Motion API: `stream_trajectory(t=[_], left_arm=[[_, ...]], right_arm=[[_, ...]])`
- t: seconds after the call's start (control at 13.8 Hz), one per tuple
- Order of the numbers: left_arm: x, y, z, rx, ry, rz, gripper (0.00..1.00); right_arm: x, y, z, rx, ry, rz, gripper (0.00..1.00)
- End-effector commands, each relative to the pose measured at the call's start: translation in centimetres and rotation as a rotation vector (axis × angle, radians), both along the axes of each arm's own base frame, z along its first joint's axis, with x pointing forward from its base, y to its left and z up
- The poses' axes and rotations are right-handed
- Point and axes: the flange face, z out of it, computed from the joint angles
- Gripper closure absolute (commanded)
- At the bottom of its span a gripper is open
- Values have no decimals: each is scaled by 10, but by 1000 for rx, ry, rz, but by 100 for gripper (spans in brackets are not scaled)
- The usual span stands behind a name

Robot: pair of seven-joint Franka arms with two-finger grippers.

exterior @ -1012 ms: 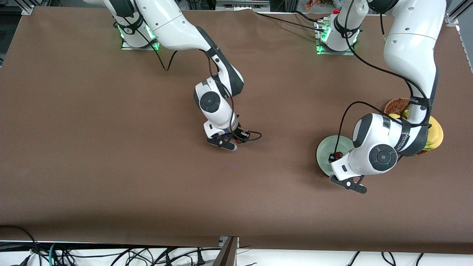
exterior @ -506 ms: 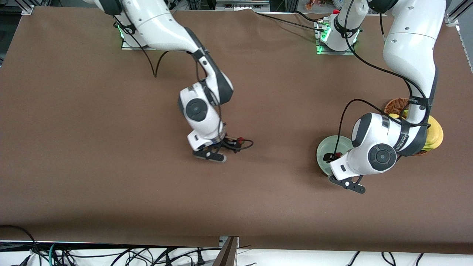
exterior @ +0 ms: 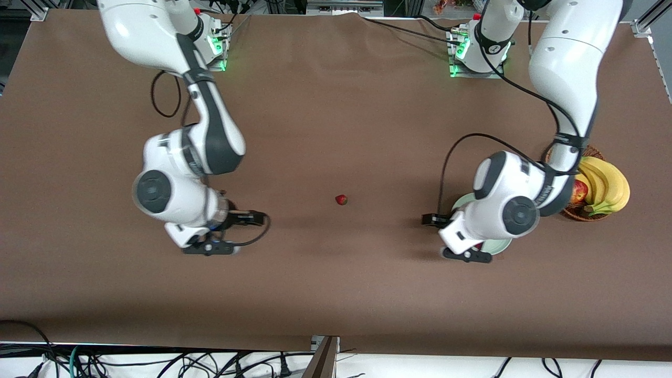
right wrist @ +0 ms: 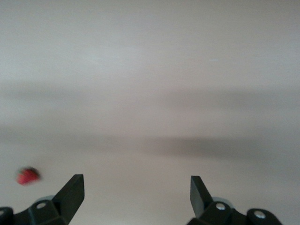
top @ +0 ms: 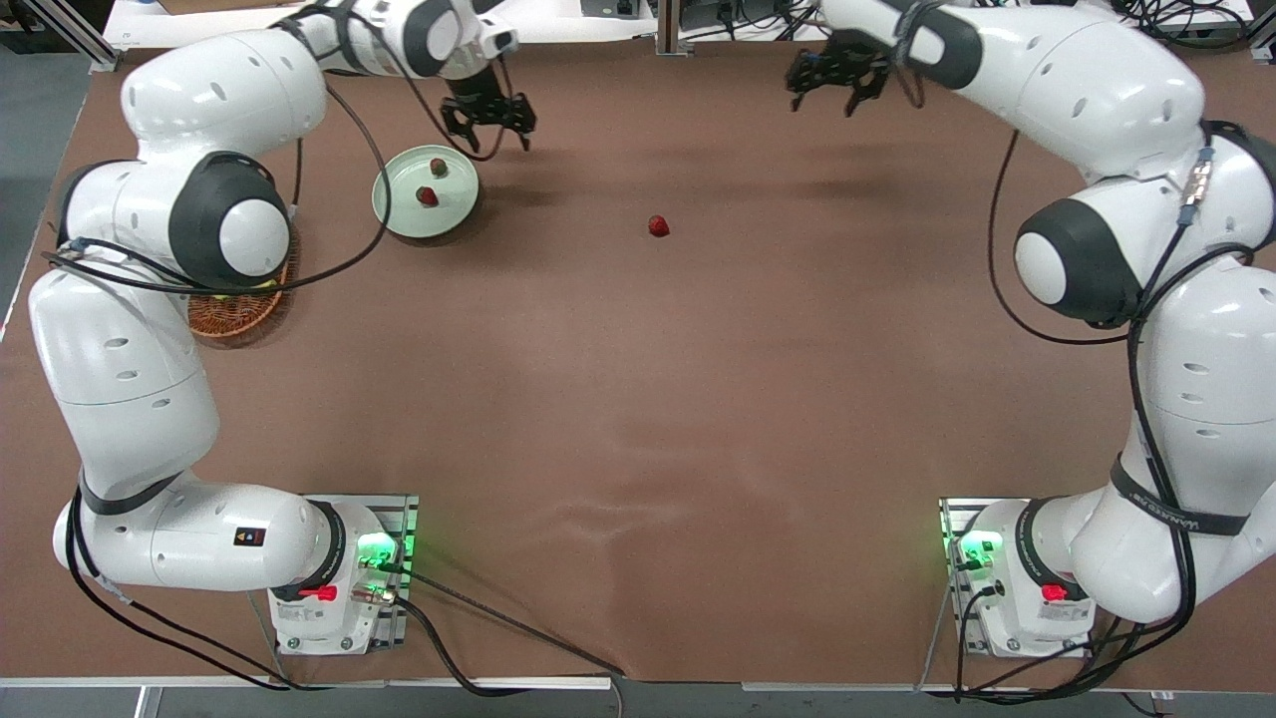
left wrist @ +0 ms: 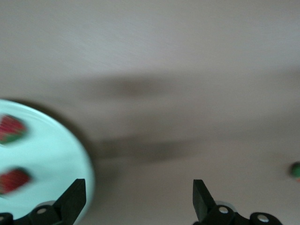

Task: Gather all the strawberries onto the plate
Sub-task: 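Grasp the last strawberry with the left gripper while the right gripper withdraws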

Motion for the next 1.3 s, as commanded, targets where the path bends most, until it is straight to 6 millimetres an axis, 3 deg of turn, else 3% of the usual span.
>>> stream_trajectory(t=[0.0,0.22,0.29,0.43,0.58,0.94,1.23], left_arm=[[-32,-91,-2,38,-5,169,0],[-54,-148,-13,17,-39,309,0],[-62,-164,-26,23,-27,383,0],[-62,-183,-33,-37,-64,592,0],[-77,-207,-46,-42,-52,649,0],[-94,-218,-76,3,-40,626,6],[-102,-225,-91,17,-34,611,9]], right_arm=[[-4,-53,31,-45,52,58,0],[-9,-95,72,-75,59,66,0],[-12,-107,92,-101,46,71,0],[-21,-142,127,-123,26,61,0],[-36,-168,155,-139,37,72,0],[-90,-174,213,-166,-7,98,0],[-114,-191,249,-158,-57,75,0]])
